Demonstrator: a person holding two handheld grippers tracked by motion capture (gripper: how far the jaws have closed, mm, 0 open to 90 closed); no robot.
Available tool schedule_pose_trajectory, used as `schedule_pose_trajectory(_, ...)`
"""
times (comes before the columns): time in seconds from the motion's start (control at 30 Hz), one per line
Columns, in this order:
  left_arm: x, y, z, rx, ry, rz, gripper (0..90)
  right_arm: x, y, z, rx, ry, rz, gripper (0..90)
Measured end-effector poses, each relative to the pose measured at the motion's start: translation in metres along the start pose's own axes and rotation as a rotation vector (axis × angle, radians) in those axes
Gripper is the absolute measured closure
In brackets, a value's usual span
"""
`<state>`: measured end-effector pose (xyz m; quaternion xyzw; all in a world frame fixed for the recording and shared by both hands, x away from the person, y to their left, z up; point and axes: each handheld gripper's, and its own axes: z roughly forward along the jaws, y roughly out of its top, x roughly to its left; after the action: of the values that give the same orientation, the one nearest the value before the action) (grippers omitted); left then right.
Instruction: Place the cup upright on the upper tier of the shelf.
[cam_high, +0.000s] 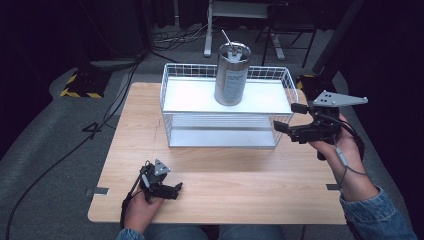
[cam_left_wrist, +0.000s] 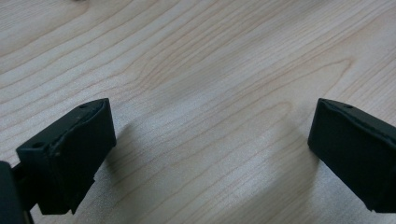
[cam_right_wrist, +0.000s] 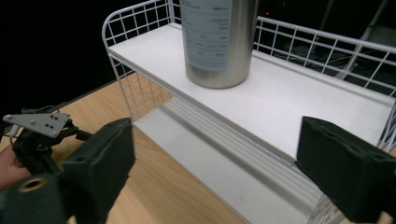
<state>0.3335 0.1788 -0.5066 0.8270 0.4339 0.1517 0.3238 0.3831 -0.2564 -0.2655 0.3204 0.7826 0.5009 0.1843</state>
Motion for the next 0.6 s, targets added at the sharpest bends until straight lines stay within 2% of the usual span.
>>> schedule_pose_trajectory(0.1,0.000,0.000,0.000,-0.001,0.002,0.002,1.3,-0.001,-0.011,0.000,0.001,0.014,0.016,15.7)
schedule_pose_trajectory(0.3,0.000,0.000,0.000,0.002,0.003,0.004,1.3,-0.004,-0.031,0.002,0.013,0.000,0.032,15.7)
schedule_pose_trajectory(0.33,0.000,0.000,0.000,0.002,0.003,0.004,1.3,-0.004,-0.040,0.003,0.020,-0.004,0.044,15.7)
schedule_pose_trajectory(0.37,0.000,0.000,0.000,0.002,0.003,0.004,1.3,-0.004,-0.040,0.003,0.020,-0.004,0.044,15.7)
schedule_pose_trajectory(0.6,0.000,0.000,0.000,0.002,0.003,0.004,1.3,-0.010,-0.078,0.012,0.063,-0.018,0.117,15.8)
